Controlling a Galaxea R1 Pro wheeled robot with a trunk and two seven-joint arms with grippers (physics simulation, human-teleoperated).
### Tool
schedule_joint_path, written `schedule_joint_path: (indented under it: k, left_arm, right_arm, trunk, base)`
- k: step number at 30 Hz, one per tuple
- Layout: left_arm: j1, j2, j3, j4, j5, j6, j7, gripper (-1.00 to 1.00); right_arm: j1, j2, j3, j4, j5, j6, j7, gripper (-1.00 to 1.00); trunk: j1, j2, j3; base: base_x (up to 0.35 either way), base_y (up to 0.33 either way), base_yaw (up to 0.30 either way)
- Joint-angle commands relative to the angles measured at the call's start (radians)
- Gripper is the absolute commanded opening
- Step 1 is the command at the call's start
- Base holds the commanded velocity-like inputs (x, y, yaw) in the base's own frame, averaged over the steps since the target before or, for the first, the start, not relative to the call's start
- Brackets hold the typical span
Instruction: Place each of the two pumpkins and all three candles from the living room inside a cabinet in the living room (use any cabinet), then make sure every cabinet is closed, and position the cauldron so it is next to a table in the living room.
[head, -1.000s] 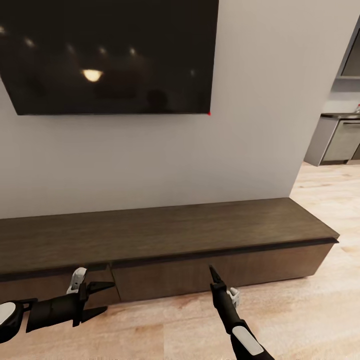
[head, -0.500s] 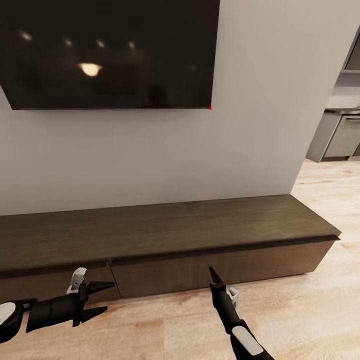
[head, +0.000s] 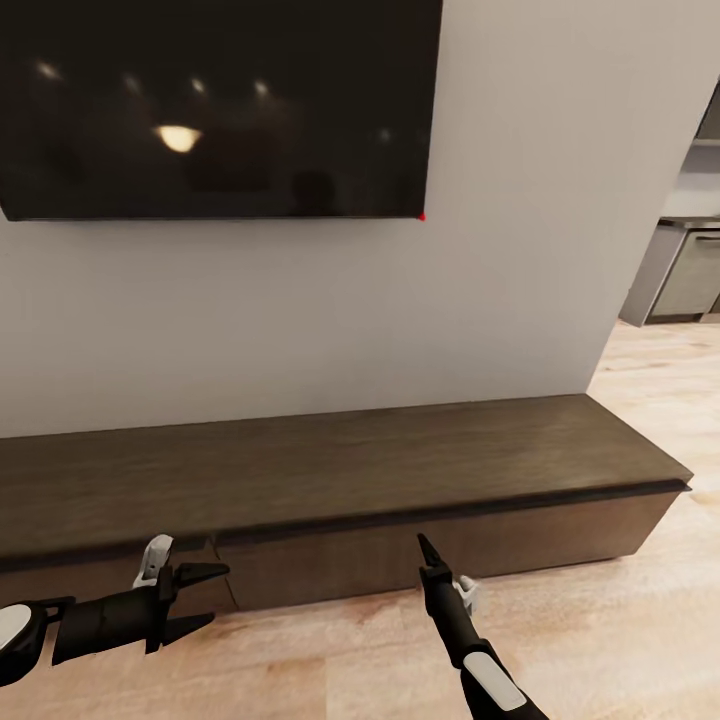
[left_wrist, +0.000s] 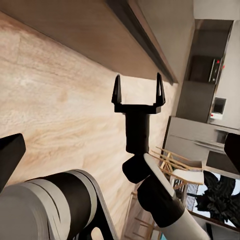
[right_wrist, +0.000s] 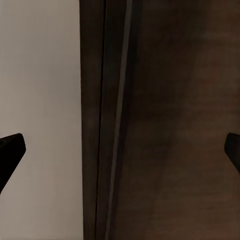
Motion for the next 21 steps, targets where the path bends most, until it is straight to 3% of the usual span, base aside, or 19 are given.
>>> schedule_joint_path:
  k: [1,21]
  left_arm:
    - [-0.001,0.001,-0.001,0.0,0.01,0.001,0.009,1.0]
    - [-0.001,0.001,-0.001,0.0,0.01,0.001,0.009,1.0]
  right_arm:
    - [-0.001,-0.001,0.006,0.001,-0.01,-0.002,0.003,1.0]
    - [-0.001,-0.001,0.006,0.001,-0.009,-0.002,0.004,1.0]
  trunk:
    - [0.0,0.0,-0.001]
    - [0.0,0.0,-0.001]
  base:
    - [0.14,-0.004,0.0]
    - [0.103,0.018,0.0]
